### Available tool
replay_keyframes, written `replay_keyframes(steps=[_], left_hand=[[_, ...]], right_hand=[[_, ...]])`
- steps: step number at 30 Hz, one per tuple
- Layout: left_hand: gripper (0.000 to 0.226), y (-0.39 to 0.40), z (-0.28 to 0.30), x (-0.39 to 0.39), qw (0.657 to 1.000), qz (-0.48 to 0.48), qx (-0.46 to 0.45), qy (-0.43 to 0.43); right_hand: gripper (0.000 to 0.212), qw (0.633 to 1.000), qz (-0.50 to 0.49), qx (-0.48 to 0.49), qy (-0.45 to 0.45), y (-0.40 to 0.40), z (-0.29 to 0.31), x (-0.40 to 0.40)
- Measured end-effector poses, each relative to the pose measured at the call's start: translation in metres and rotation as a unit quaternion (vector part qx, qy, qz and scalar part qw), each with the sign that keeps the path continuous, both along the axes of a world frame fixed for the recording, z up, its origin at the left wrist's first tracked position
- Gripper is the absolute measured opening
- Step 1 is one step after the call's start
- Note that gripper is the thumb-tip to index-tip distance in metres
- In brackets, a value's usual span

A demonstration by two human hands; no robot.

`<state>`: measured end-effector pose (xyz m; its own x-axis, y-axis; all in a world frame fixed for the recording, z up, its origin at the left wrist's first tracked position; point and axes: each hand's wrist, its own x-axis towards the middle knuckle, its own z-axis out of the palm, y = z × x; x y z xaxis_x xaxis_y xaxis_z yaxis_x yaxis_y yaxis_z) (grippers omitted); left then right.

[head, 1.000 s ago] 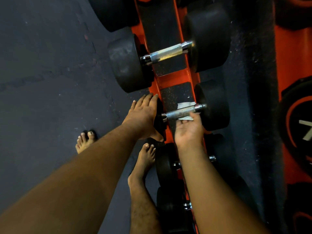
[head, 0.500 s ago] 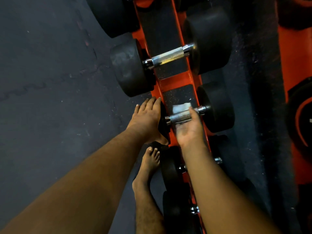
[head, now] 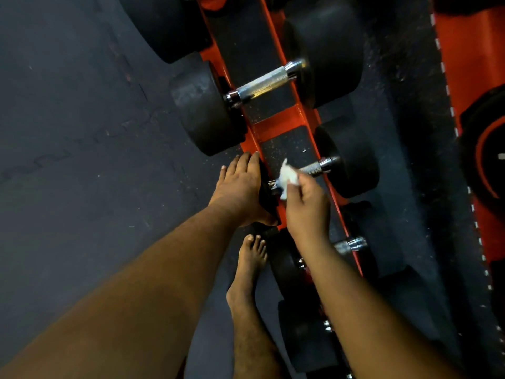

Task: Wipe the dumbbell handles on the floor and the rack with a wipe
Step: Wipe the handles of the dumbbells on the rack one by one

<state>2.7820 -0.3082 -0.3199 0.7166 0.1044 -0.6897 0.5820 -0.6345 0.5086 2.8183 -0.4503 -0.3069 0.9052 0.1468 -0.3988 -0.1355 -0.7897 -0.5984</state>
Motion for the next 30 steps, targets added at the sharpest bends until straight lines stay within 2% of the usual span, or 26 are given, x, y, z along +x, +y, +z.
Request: replay_keyframes(steps=[2, 3, 5, 7, 8, 11, 15, 18, 20, 22, 27, 30], left_hand=[[0.159, 0.0, -0.001, -0.001, 1.0, -0.008, 0.003, 0.002], [0.16, 0.0, -0.002, -0.001, 1.0, -0.007, 0.004, 0.0], [0.16, -0.001, -0.003, -0.002, 1.0, -0.007, 0.003, -0.003], [0.158, 0.0, -0.003, -0.004, 1.0, -0.01, 0.002, -0.012], [0.157, 0.0, -0.003, -0.006, 1.0, -0.008, 0.002, -0.016], [0.149, 0.001, 0.002, -0.016, 1.0, -0.001, 0.0, -0.025], [0.123, -0.008, 0.012, -0.034, 0.999, 0.002, 0.025, -0.03], [0.099, -0.031, 0.022, -0.066, 0.992, 0.001, 0.067, -0.105], [0.094, -0.056, 0.027, -0.092, 0.989, -0.007, 0.044, -0.14], [0.099, -0.085, 0.027, -0.113, 0.992, -0.029, 0.01, -0.126], [0.124, -0.149, 0.007, -0.122, 0.99, -0.123, -0.014, -0.069], [0.143, -0.169, 0.0, -0.116, 0.995, -0.099, 0.007, -0.023]], right_hand=[[0.044, 0.989, 0.101, -0.028, -0.105, 0.011, -0.005, 0.022], [0.05, 0.975, 0.183, -0.073, -0.104, 0.016, -0.012, 0.035], [0.055, 0.908, 0.367, -0.196, -0.048, 0.021, -0.026, 0.046], [0.06, 0.843, 0.478, -0.245, -0.031, 0.014, -0.037, 0.038], [0.061, 0.836, 0.492, -0.241, -0.038, 0.009, -0.038, 0.034], [0.058, 0.865, 0.465, -0.176, -0.065, -0.019, -0.028, 0.017], [0.053, 0.899, 0.416, -0.131, -0.031, -0.053, -0.005, -0.005], [0.051, 0.926, 0.356, -0.108, -0.072, -0.081, 0.01, -0.019], [0.05, 0.921, 0.353, -0.126, -0.109, -0.109, 0.012, -0.032], [0.05, 0.898, 0.393, -0.157, -0.125, -0.142, 0.006, -0.047], [0.064, 0.8, 0.523, -0.289, 0.046, -0.17, -0.012, -0.059], [0.067, 0.728, 0.591, -0.342, 0.061, -0.152, -0.019, -0.049]])
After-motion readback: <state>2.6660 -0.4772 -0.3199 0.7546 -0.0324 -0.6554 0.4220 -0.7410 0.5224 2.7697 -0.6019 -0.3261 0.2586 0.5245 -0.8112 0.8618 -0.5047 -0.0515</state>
